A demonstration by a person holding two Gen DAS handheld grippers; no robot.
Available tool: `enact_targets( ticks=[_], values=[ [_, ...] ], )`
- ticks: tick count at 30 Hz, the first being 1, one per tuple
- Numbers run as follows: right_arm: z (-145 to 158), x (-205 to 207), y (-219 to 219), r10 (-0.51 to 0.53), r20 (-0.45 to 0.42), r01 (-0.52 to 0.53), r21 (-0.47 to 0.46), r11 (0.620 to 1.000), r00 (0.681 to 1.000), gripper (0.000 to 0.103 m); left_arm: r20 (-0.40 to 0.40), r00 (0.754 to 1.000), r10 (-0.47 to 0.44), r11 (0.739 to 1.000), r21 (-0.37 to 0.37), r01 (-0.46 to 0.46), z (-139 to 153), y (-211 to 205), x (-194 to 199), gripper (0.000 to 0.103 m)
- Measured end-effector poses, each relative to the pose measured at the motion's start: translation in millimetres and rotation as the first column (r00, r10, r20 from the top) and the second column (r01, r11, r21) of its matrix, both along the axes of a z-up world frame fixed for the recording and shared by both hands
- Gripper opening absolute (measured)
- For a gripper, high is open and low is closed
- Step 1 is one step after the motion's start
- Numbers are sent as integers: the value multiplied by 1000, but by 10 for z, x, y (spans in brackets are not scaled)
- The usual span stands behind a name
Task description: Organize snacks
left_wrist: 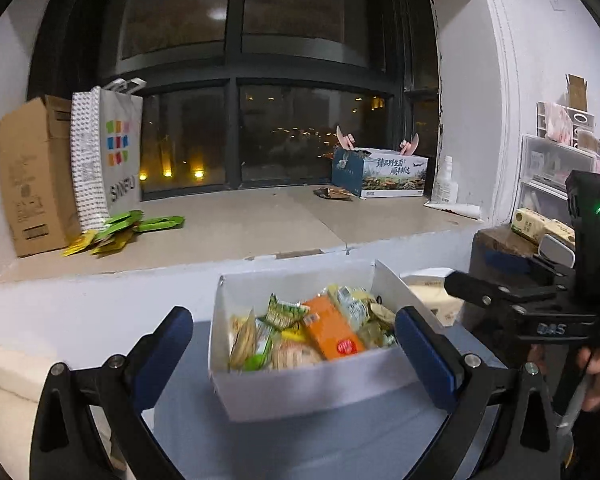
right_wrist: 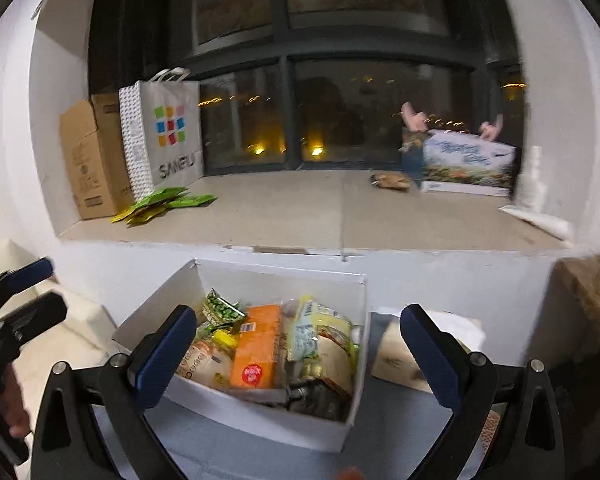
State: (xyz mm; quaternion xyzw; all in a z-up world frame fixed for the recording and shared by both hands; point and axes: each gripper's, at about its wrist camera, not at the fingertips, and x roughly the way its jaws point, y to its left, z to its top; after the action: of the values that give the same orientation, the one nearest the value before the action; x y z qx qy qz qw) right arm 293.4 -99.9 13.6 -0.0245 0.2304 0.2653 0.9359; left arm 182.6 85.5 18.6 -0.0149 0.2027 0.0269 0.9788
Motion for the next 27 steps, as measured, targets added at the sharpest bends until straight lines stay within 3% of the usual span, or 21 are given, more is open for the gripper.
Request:
enact_targets(
  ticks=[3,8,16,27],
  values=[
    [14,-292,-104,73,-29,-72,27,997,997,103,6,1000,-6,999,-40,6,13,-82,-321,103],
    [64,-895,-332,72,25,-73,14,997,997,103,-3,1000,8,999,-53,-8,-18,-294,-813,103],
    [8,-1720,-780,56,0,-56,39,998,998,103,-34,999,25,993,-118,-29,-145,-509,-1463,103],
    [-93,-1959,-932,50,-39,-48,31,998,998,103,-49,998,34,995,-89,-38,-151,-626,-1563,103]
  ],
)
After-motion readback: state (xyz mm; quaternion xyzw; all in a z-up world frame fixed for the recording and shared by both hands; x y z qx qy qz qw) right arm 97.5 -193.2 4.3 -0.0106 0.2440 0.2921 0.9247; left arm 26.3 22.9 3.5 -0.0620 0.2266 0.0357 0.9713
